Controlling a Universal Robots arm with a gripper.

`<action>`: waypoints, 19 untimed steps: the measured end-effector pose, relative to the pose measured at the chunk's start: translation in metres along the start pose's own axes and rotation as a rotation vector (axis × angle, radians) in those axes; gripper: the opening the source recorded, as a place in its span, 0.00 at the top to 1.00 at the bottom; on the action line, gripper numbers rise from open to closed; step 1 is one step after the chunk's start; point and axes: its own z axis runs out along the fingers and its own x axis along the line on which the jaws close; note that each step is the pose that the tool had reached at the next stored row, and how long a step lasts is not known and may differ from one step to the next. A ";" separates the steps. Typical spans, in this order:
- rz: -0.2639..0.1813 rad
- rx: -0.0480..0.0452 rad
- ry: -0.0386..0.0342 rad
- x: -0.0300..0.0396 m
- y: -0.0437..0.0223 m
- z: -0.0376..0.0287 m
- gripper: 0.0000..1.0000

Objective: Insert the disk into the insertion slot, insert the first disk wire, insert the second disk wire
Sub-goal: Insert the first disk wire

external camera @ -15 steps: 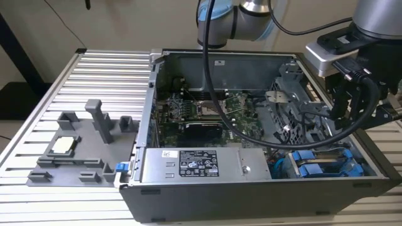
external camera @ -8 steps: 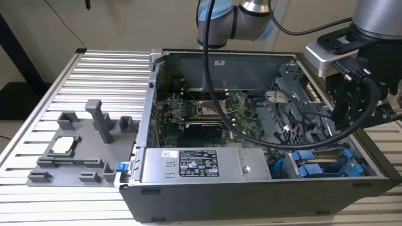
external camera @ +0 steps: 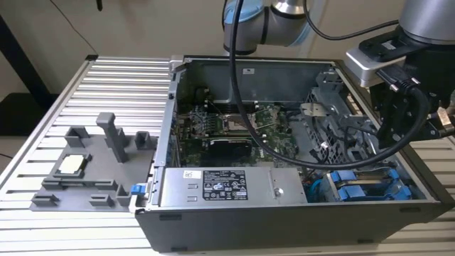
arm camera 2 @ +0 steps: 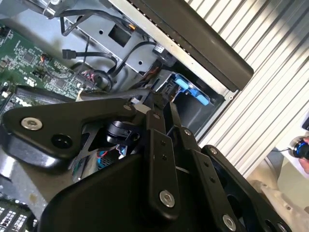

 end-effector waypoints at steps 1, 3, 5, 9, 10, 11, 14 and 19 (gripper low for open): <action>0.000 0.0000 0.0001 0.0000 0.0000 0.0000 0.81; 0.000 -0.0001 0.0005 0.0000 0.0000 0.0000 0.81; -0.001 -0.0002 0.0014 0.0000 0.0000 0.0001 0.81; -0.002 -0.0186 0.0047 0.0008 -0.0063 0.0019 0.81; -0.002 -0.0285 0.0041 0.0012 -0.0093 0.0030 0.81; -0.002 -0.0387 0.0034 0.0016 -0.0125 0.0041 0.81; -0.002 -0.0708 0.0021 0.0027 -0.0207 0.0068 0.81; -0.002 -0.1347 -0.0044 0.0038 -0.0290 0.0099 0.81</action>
